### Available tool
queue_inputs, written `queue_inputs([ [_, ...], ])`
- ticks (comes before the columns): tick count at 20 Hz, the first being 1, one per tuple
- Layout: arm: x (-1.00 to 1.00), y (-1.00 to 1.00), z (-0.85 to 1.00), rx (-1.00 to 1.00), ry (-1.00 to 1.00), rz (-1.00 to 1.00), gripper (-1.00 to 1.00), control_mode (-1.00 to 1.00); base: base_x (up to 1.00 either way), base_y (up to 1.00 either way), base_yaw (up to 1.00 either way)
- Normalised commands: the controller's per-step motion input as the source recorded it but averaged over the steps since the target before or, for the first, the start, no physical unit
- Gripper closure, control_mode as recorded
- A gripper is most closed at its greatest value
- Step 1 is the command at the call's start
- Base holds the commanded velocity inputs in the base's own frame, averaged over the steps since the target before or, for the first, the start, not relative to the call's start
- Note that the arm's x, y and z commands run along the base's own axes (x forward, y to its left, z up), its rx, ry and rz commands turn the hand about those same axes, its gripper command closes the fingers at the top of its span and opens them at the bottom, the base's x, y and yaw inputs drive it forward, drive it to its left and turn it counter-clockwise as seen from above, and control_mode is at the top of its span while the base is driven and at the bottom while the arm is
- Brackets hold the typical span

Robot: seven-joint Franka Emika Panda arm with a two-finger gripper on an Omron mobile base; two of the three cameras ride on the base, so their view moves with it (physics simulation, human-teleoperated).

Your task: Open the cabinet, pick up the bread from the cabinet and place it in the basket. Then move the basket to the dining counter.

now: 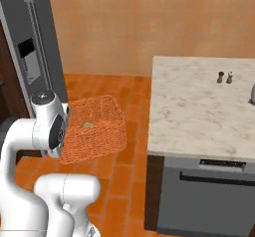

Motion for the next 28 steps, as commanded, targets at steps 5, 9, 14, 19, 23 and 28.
queue_inputs([
  [5,0.00,0.00,0.00,0.00,0.00,0.00,1.00,1.00,0.78,1.00,-0.24],
  [9,0.00,0.00,0.00,0.00,0.00,0.00,1.00,1.00,1.00,0.89,-0.38],
  [14,0.00,0.00,0.00,0.00,0.00,0.00,1.00,1.00,1.00,0.58,-0.41],
  [19,0.00,0.00,0.00,0.00,0.00,0.00,1.00,1.00,1.00,0.15,-0.41],
  [23,0.00,0.00,0.00,0.00,0.00,0.00,1.00,1.00,1.00,0.36,-0.48],
  [28,0.00,0.00,0.00,0.00,0.00,0.00,1.00,1.00,1.00,0.51,-0.47],
])
